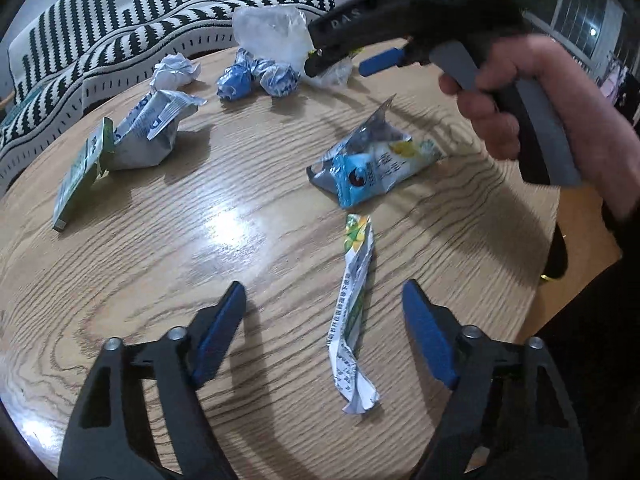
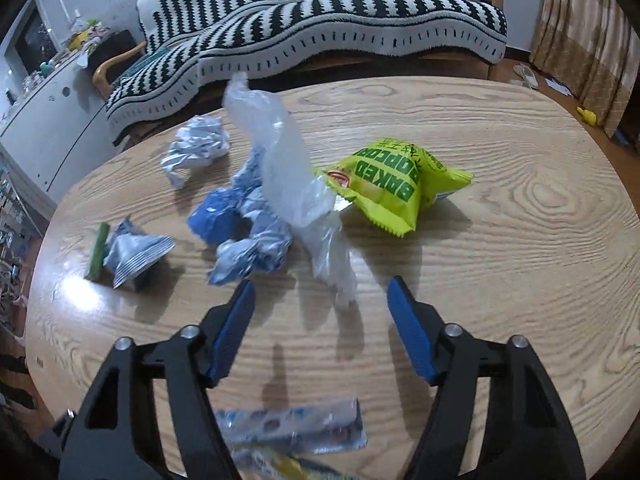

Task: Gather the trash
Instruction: 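Grasp the white-green wrapper strip with the left gripper while the right gripper grasps the plastic bag, then carry strip and plastic bag over the bin and open both grippers to drop them, then grasp the white-green cigarette box with the left gripper while the right gripper grasps the white printed bag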

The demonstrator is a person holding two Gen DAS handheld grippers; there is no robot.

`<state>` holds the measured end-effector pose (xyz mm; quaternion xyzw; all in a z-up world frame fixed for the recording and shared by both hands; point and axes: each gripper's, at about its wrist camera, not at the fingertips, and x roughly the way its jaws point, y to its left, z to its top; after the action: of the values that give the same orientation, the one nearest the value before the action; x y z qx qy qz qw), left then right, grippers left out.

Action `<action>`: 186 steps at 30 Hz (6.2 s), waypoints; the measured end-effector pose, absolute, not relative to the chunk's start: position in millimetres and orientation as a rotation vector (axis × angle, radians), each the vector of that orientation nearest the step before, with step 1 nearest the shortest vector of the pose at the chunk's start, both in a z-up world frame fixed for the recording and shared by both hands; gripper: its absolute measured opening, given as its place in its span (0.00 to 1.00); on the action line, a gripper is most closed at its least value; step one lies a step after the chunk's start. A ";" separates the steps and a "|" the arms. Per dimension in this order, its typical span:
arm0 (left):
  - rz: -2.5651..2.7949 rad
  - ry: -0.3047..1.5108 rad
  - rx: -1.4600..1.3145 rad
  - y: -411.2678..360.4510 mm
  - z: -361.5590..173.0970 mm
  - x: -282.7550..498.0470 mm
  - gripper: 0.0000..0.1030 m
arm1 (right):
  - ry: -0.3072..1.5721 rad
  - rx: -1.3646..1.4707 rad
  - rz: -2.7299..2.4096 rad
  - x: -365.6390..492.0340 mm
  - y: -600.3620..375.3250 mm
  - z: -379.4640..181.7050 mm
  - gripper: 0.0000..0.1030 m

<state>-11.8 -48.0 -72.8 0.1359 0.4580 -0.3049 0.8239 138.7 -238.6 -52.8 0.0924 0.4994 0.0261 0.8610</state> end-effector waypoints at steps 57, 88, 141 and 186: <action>-0.735 0.838 0.224 -277.5 -6.6 -35.5 0.13 | 0.858 0.411 -0.333 -174.7 -505.9 4.8 0.04; -1.084 0.867 0.340 -455.1 -49.2 -129.4 0.13 | 1.102 0.656 -0.527 -295.8 -618.4 -89.3 0.04; -0.703 0.850 0.142 -254.5 -8.7 -12.5 0.84 | 0.886 0.430 -0.227 -117.7 -462.2 6.7 0.81; -0.713 0.780 0.631 44.9 -70.0 158.5 0.57 | 1.056 -0.330 0.554 157.4 -49.3 -40.9 0.81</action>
<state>158.5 44.9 -70.0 0.2962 0.3659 -0.3343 0.8165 157.4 -49.3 -40.9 -0.1548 0.4948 0.2595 0.8148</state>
